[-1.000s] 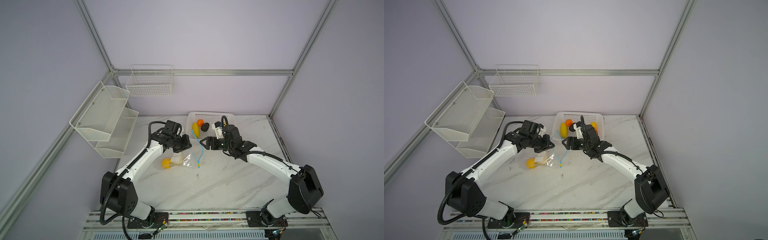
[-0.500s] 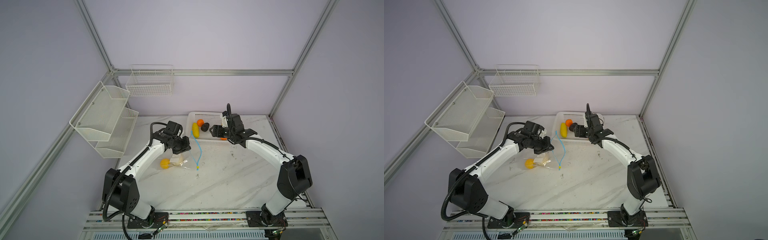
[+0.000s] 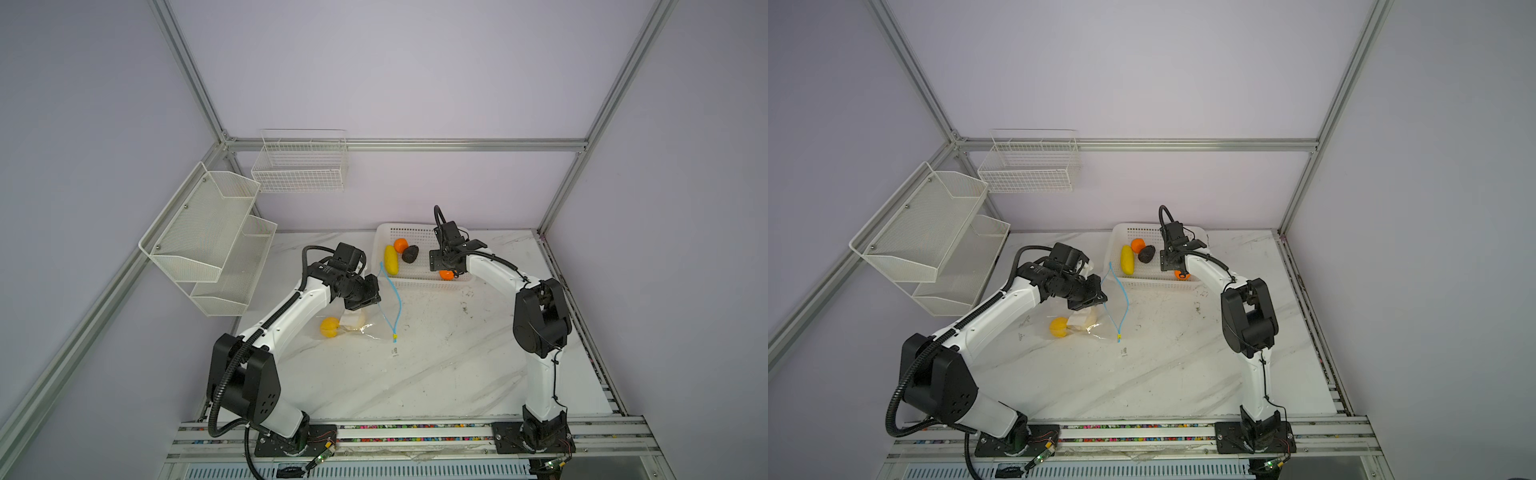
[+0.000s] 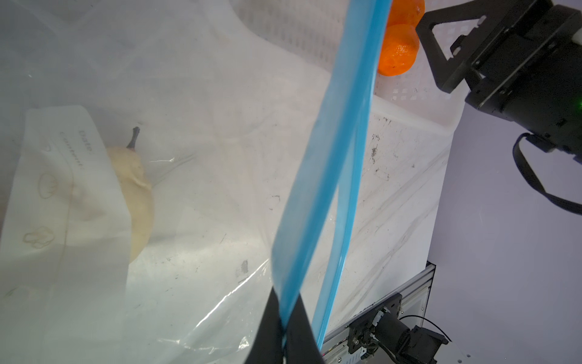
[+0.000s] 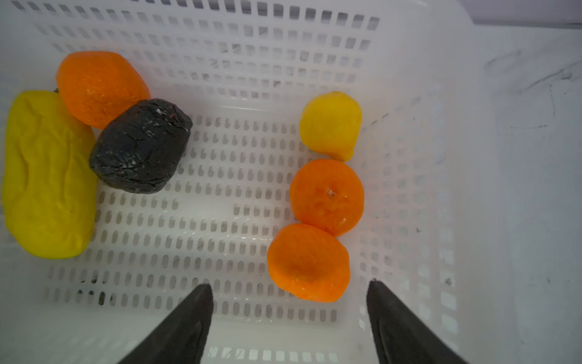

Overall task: Place the food in the zip-top bag and seal the zipper
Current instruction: 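Move the right gripper over the basket and grasp an orange tangerine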

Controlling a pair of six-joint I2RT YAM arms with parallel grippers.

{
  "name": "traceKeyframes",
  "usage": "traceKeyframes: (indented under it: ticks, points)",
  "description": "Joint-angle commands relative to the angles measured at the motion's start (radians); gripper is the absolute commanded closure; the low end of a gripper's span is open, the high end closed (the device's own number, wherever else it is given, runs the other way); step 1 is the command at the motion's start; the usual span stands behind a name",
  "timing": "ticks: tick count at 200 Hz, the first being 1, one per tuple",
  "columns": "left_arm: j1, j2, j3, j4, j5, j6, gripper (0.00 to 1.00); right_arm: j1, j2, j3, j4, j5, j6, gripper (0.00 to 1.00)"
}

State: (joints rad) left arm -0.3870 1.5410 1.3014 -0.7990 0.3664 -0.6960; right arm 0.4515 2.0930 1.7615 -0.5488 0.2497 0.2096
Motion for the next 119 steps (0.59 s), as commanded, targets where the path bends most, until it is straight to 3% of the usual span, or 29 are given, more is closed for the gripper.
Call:
traceKeyframes:
  ticks: [1,119]
  points:
    - [0.006,-0.002,0.093,-0.01,0.004,0.029,1.0,-0.003,0.03,0.043,-0.093,0.051,-0.024,0.17]
    - [0.006,-0.001,0.086,-0.011,0.016,0.024,1.0,-0.02,0.149,0.054,-0.108,-0.007,-0.035,0.13]
